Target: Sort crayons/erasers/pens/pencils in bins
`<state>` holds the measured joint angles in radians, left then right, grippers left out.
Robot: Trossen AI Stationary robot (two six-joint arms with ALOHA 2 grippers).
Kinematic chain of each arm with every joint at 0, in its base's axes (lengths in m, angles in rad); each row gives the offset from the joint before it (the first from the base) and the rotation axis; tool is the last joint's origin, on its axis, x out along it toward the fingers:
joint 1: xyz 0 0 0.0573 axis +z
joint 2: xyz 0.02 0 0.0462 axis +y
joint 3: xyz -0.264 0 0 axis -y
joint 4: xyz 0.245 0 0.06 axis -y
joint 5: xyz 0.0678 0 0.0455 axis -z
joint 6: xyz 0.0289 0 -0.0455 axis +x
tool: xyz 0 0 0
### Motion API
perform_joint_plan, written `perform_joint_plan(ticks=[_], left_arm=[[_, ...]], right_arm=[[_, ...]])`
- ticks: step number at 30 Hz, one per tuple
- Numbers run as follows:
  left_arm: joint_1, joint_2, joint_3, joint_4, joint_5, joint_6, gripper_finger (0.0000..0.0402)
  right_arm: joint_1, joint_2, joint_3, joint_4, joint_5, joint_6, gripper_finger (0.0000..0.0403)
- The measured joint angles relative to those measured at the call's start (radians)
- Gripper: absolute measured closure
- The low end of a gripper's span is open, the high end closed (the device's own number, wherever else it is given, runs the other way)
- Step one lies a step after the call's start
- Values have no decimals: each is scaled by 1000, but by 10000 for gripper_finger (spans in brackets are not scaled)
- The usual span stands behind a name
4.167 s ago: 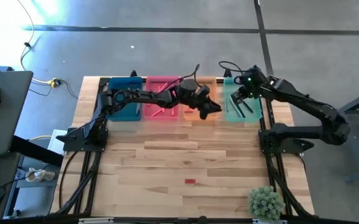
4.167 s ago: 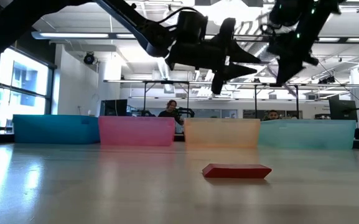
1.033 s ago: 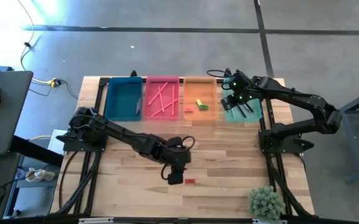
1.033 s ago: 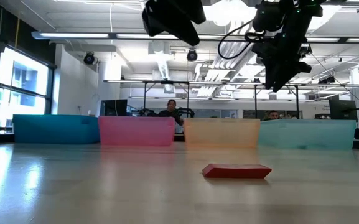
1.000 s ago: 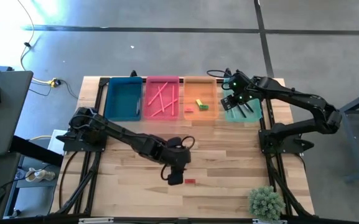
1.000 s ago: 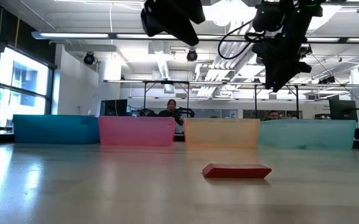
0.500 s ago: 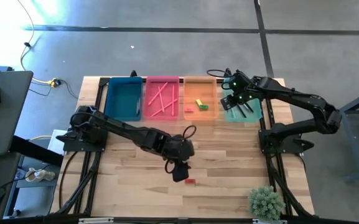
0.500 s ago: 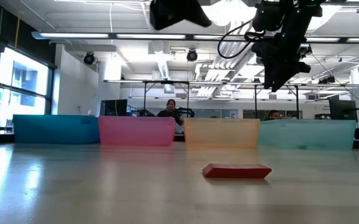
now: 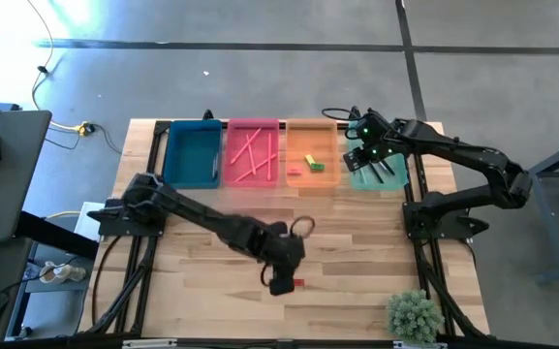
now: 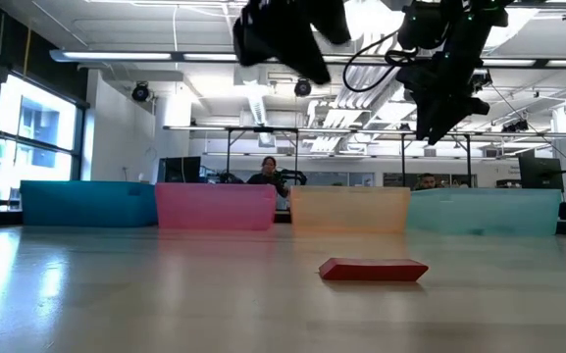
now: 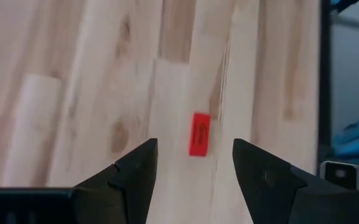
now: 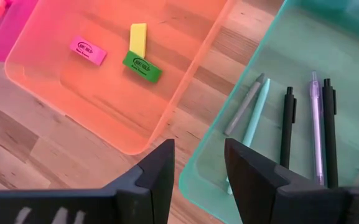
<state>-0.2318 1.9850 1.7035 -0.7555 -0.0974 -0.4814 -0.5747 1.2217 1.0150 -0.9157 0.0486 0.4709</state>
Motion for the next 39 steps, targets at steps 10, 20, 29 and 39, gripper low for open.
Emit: perform_joint_plan(ticks=[10, 20, 29, 39], left_arm=[[-46, 120, 0, 27, -41, -39, 206], [-79, 214, 0, 134, -61, -39, 206], [-98, 288, -1, 171, -96, -50, 206], [-121, 334, 7, 146, -227, -73, 229]], right_arm=[[0, 0, 0, 5, 0, 0, 269], [0, 0, -1, 8, 0, 0, 269], [0, 0, -1, 8, 0, 4, 269], [0, 0, -1, 10, 0, 3, 269]])
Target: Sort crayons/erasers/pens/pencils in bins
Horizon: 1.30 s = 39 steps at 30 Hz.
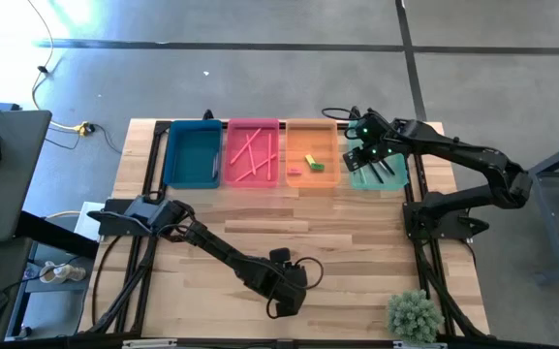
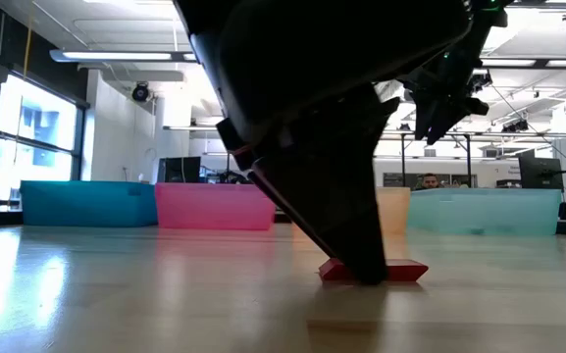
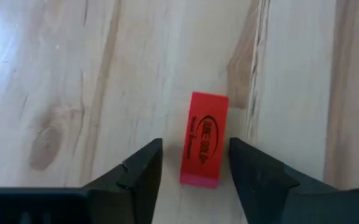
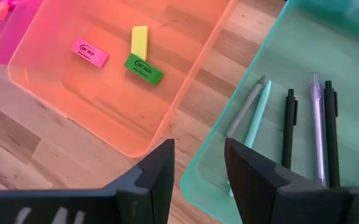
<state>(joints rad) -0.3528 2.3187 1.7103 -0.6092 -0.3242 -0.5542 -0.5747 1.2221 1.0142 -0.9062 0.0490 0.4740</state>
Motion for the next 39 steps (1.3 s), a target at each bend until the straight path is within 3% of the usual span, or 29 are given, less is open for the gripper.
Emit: perform_joint_plan(ticks=[12, 20, 28, 39], left_arm=[[0, 10, -2, -23, -19, 142, 341], [2, 4, -5, -12, 11, 157, 346], [27, -38, -13, 19, 17, 121, 346], [188, -126, -11, 61, -66, 101, 346]], right_arm=[[0, -32, 0, -12, -1, -43, 269], [0, -151, 0, -34, -5, -56, 269], [0, -249, 0, -55, -141, -56, 269], [15, -376, 0, -65, -188, -74, 269]])
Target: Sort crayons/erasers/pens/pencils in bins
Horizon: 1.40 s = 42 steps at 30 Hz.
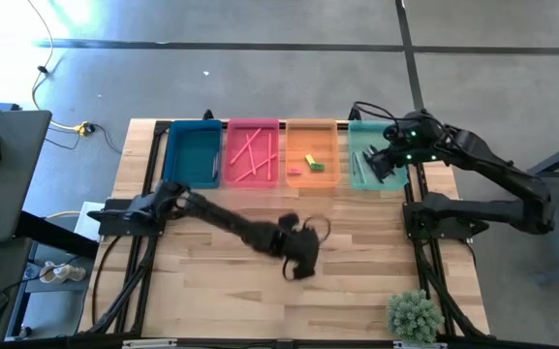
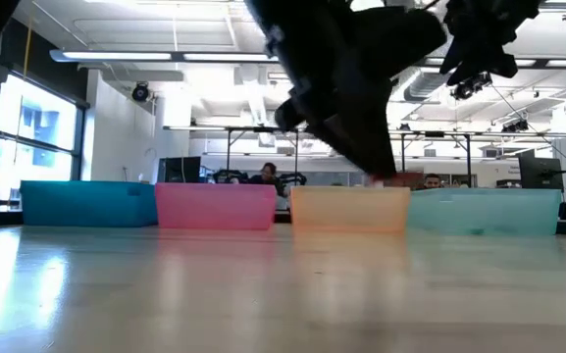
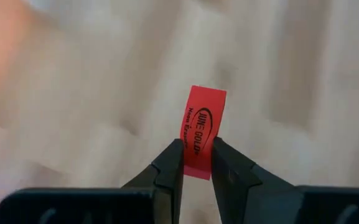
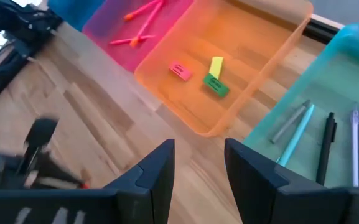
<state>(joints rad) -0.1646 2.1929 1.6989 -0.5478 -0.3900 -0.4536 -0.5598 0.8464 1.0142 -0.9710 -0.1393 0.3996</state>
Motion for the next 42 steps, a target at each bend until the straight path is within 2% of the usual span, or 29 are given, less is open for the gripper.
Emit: perform_joint_plan(ticks=[5, 11, 18, 22, 31, 42], left_arm=[[129, -61, 2, 38, -30, 77, 346], [302, -108, 4, 59, -18, 200, 346], [487, -112, 4, 77, 91, 307, 346], [560, -109, 4, 78, 104, 363, 346], [648, -109, -18, 125, 216, 459, 346], [671, -107, -32, 136, 286, 499, 346]], right_arm=[[39, -18, 0, 2, 25, 5, 269], [88, -7, 0, 1, 62, 28, 269], [129, -7, 0, 0, 148, 96, 269], [146, -4, 0, 2, 221, 149, 269], [163, 51, 0, 3, 371, 214, 269], [161, 154, 0, 11, 421, 233, 269]])
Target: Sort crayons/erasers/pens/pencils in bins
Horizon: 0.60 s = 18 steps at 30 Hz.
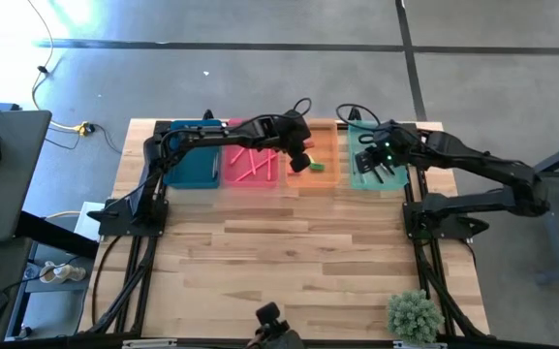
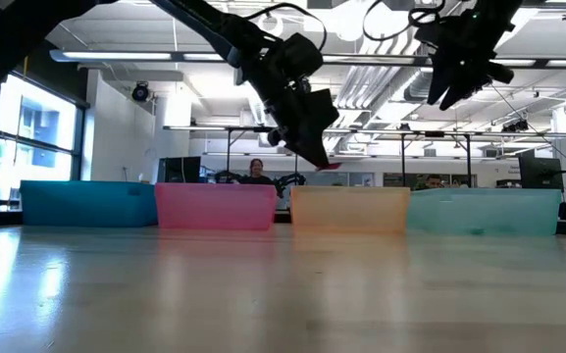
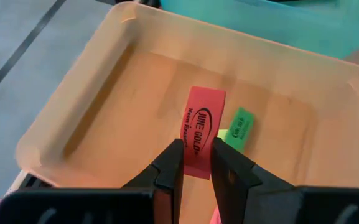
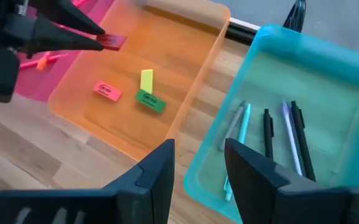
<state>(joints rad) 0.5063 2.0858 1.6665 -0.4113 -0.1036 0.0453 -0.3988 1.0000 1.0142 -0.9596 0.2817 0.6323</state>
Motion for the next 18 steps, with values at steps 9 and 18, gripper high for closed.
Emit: perform_joint_plan(ticks=[9, 18], left_arm=[[1, 0, 0, -1, 51, 22, 336], [5, 0, 10, -10, 73, -16, 244]], right_arm=[[0, 37, 0, 1, 0, 48, 269], [0, 35, 0, 36, 0, 62, 269]])
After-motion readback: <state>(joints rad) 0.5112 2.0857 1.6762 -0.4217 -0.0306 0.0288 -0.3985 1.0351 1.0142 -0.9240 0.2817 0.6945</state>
